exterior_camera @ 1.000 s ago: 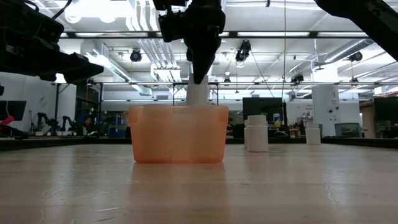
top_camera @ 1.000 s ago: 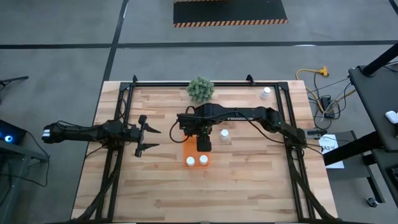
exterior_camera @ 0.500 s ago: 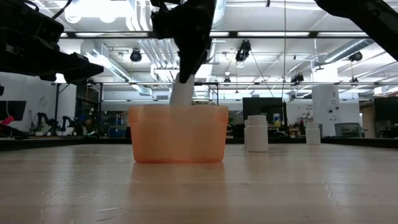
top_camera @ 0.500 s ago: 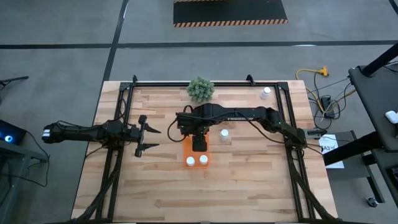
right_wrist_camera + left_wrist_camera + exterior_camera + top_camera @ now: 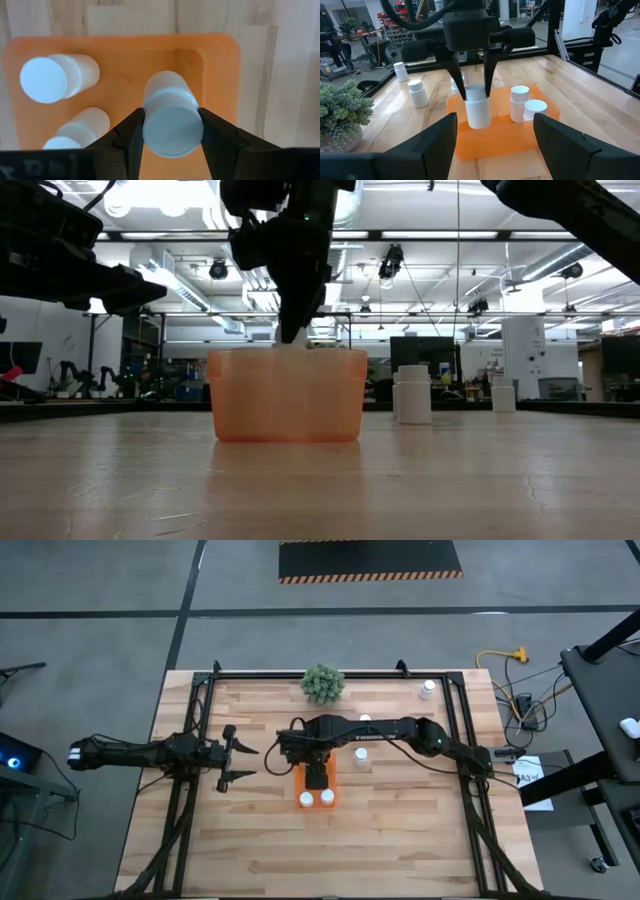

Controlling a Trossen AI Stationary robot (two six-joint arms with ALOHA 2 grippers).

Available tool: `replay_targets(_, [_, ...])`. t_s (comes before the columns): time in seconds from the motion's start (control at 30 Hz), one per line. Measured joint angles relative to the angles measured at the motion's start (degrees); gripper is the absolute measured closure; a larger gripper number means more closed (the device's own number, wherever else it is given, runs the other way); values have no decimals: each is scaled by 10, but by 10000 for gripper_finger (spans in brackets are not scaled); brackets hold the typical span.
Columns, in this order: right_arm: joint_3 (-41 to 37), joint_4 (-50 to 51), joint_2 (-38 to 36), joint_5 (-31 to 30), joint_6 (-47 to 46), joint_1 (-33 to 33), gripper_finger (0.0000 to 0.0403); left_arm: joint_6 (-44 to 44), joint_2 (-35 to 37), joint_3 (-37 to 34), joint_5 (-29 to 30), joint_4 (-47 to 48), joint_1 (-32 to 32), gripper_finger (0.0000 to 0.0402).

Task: Pick and place pill bottles into a basket
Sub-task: Put the white pill bottle into the orange bin

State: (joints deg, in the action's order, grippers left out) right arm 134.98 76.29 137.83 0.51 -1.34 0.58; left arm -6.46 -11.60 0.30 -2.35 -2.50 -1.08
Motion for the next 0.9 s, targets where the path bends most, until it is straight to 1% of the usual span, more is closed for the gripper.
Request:
replay_targets(0.37, [0,-6,4,2,34,23,255,0,0,0,0,0,0,157])
replay_targets(0.57, [0,-21,4,3,84,23,255,0,0,0,0,0,0,157])
replay_targets(0.67, [0,-26,4,20,121,23,255,0,0,0,0,0,0,157])
replay_targets(0.9, [0,-41,4,25,192,23,255,0,0,0,0,0,0,157])
